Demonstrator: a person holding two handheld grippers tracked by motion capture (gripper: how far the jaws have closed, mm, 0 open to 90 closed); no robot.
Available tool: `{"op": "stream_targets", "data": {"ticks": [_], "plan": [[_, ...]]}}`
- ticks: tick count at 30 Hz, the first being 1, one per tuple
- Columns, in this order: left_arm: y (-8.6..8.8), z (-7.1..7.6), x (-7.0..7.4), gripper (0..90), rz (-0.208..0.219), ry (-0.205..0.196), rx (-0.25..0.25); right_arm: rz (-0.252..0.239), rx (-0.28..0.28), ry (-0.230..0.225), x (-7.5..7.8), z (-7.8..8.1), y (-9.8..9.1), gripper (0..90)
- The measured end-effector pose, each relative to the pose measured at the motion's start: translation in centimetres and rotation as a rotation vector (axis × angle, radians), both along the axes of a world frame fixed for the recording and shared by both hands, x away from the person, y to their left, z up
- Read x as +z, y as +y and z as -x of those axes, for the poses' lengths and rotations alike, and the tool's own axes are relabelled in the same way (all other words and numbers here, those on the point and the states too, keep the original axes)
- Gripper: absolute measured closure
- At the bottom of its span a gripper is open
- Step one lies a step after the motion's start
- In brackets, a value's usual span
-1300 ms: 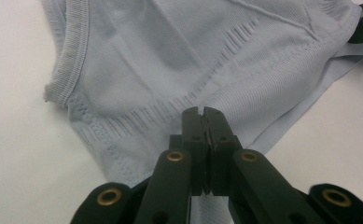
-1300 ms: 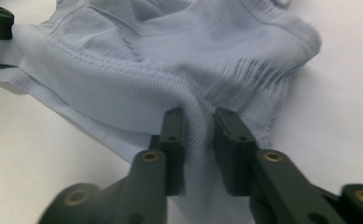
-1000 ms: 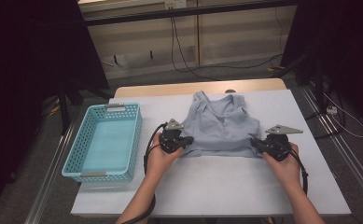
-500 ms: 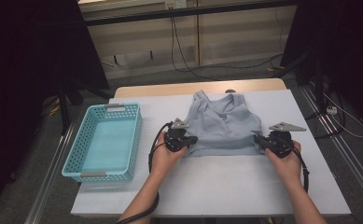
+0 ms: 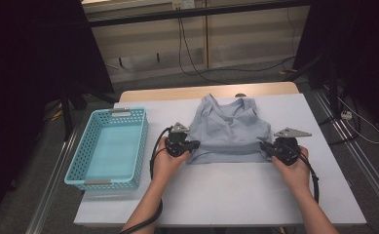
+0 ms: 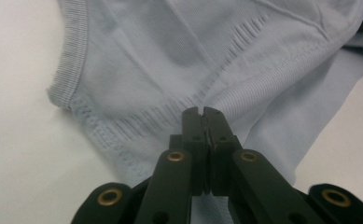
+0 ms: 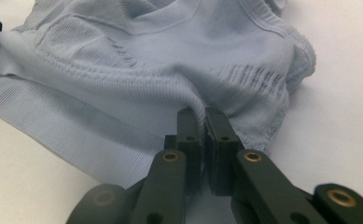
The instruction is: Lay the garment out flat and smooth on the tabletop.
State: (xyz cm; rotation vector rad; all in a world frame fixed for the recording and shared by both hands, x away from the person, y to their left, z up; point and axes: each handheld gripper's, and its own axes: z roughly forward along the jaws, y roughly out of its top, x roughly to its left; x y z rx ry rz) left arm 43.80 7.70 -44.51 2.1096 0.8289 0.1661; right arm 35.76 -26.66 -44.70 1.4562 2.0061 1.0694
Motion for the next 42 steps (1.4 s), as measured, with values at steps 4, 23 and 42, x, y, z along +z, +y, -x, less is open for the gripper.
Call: {"op": "stream_targets", "data": {"ticks": [4,23,42], "plan": [[0.4,0.1,0.0,88.5,0.015,0.013,0.003,-0.004,0.013,0.024,-0.3,-0.1,0.1,85.6],[0.7,1.2,0.8,66.1,0.075,0.039,-0.023,-0.049,0.0,-0.005,0.7,0.8,-0.2,61.7],[0.4,1.9,1.7,37.4,0.081,0.033,-0.013,-0.044,0.109,-0.053,2.0,2.2,1.1,62.3]]}}
